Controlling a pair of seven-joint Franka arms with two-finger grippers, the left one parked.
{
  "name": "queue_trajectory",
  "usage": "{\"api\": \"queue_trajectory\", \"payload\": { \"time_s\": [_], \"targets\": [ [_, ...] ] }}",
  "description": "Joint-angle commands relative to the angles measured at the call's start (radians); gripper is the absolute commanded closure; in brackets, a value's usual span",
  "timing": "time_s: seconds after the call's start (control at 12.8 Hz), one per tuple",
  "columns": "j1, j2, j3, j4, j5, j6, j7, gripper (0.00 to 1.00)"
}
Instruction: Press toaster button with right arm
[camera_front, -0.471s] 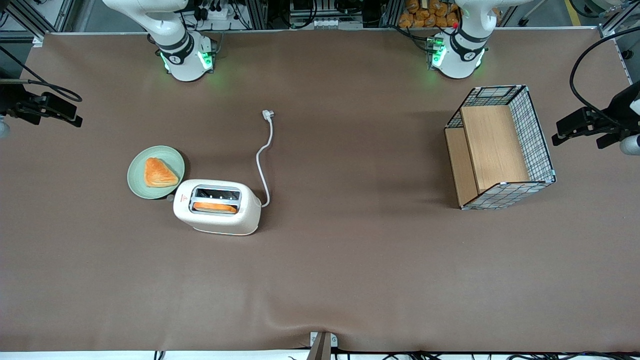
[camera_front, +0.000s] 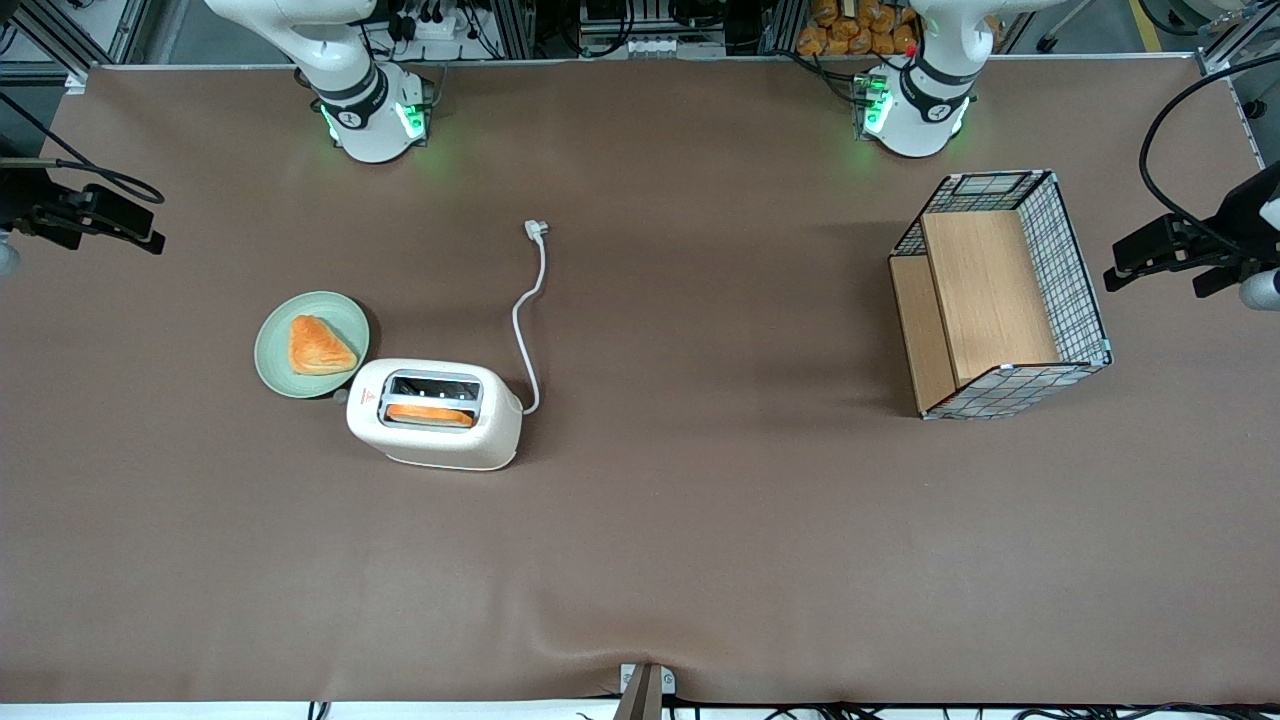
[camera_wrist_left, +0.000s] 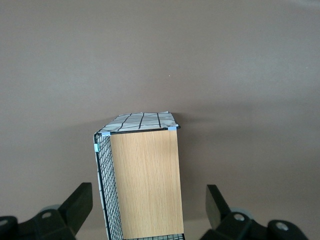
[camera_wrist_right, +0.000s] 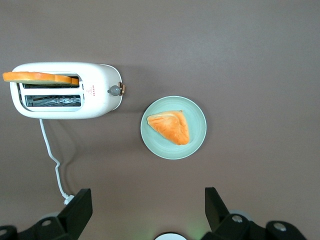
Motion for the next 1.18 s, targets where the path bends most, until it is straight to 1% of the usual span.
{"api": "queue_trajectory", "payload": {
  "time_s": [0.0,0.16,0.55,0.63,1.1],
  "targets": [
    [0.002,0.005,0.0,0.016,-0.007,-0.012,0.018,0.0],
    [0.004,0.009,0.0,0.018,-0.008,-0.01,0.018,0.0],
    [-0.006,0.11,0.0,0.068,-0.002,0.019,0.017,0.0],
    [-0.006,0.121,0.0,0.071,0.01,0.019,0.017,0.0],
    [-0.041,0.241,-0.001,0.064,0.162,0.011,0.017,0.0]
  ]
}}
